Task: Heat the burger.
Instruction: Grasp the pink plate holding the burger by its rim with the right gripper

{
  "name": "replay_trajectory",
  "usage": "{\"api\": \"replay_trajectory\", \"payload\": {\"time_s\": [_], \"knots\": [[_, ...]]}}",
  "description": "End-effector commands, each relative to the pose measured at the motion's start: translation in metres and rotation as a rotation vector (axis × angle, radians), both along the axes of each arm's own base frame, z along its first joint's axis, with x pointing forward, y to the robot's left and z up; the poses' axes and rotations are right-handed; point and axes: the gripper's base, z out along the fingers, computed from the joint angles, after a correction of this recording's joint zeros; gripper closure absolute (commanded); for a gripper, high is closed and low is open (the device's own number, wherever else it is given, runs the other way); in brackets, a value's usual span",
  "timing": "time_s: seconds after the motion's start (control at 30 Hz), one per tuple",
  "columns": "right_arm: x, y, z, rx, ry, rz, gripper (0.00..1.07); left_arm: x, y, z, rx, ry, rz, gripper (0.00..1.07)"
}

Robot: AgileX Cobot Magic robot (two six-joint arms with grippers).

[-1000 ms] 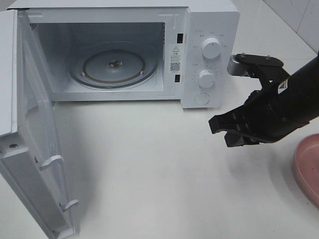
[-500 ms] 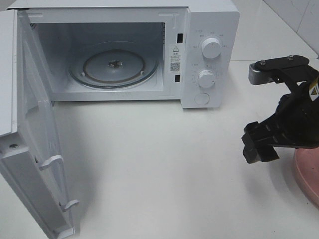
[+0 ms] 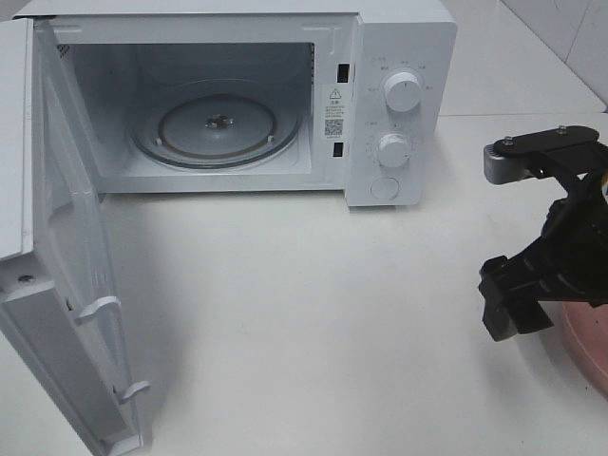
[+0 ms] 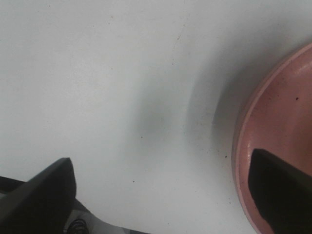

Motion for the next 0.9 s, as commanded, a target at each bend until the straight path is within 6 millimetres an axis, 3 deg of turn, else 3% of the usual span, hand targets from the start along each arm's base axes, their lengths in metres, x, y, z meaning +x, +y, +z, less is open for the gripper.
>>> {"api": "replay_trajectory", "payload": {"time_s": [0.03,0.3,0.5,0.9], "knots": [[0.0,-0.011,-0.001,-0.009,0.01,-0.049,0.21,-0.003,-0.001,-0.001,-0.008,-0.015,-0.007,0.3],[-0.005,-0.028,-0.016,-0.019,0.026,-0.098,0.23,-0.003,-0.001,-0.001,-0.008,-0.015,-0.007,0.3],[-0.006,-0.03,-0.026,-0.013,0.003,-0.099,0.24,-0.003,-0.001,-0.001,-0.008,-0.015,-0.007,0.3],[0.009,-0.035,-0.051,-0.055,0.007,-0.126,0.27,-0.003,-0.001,-0.001,-0.008,-0.015,-0.007,0.3]]}}
